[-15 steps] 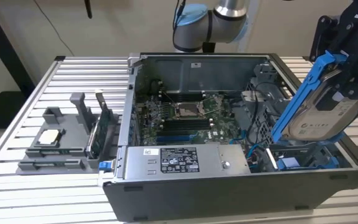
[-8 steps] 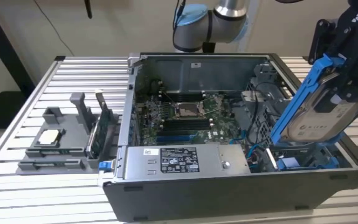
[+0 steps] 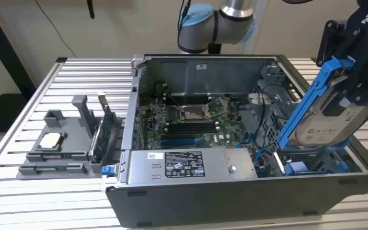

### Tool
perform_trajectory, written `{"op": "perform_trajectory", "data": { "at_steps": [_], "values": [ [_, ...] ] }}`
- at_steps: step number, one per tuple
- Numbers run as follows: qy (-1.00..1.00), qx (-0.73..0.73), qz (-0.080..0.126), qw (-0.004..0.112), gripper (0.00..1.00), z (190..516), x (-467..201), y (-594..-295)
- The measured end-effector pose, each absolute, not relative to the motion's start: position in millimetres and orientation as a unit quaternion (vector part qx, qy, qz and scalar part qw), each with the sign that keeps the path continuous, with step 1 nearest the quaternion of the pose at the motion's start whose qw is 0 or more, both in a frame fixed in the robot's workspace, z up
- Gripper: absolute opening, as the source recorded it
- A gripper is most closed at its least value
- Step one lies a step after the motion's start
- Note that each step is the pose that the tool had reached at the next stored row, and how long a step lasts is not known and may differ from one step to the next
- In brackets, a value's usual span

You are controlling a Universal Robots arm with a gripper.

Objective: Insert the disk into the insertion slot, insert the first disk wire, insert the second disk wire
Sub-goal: 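Insert the disk into the insertion slot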

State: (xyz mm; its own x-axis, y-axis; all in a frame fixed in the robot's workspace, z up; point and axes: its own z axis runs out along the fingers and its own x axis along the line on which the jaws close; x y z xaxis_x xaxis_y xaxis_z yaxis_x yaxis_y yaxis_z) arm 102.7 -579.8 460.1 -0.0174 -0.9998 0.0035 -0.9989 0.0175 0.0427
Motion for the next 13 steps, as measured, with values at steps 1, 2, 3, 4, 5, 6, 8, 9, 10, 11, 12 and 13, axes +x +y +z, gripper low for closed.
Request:
{"op": "perform_trajectory", "data": {
  "at_steps": [1,2,3,4,5,6,8,9,10,11,12,13],
  "values": [
    [-0.713,0.701,-0.014,0.016,0.33,459.8,102.7,-579.7],
    [-0.713,0.701,-0.014,0.016,0.33,459.6,102.7,-579.7],
    [-0.713,0.701,-0.014,0.016,0.33,459.2,102.7,-579.7],
    [-0.713,0.701,-0.014,0.016,0.33,458.8,102.7,-579.8],
    [-0.713,0.701,-0.014,0.016,0.33,458.2,102.7,-579.8],
    [-0.713,0.701,-0.014,0.016,0.33,457.4,102.7,-579.8],
    [-0.713,0.701,-0.014,0.016,0.33,455.7,102.8,-579.8],
    [-0.713,0.701,-0.014,0.016,0.33,454.5,103.0,-579.8],
    [-0.713,0.701,-0.014,0.016,0.33,453.2,103.6,-579.8],
    [-0.713,0.701,-0.014,0.016,0.33,451.9,104.3,-579.8],
    [-0.713,0.701,-0.014,0.016,0.33,450.4,105.1,-579.8],
    [-0.713,0.701,-0.014,0.016,0.33,448.9,106.0,-579.8]
  ]
}}
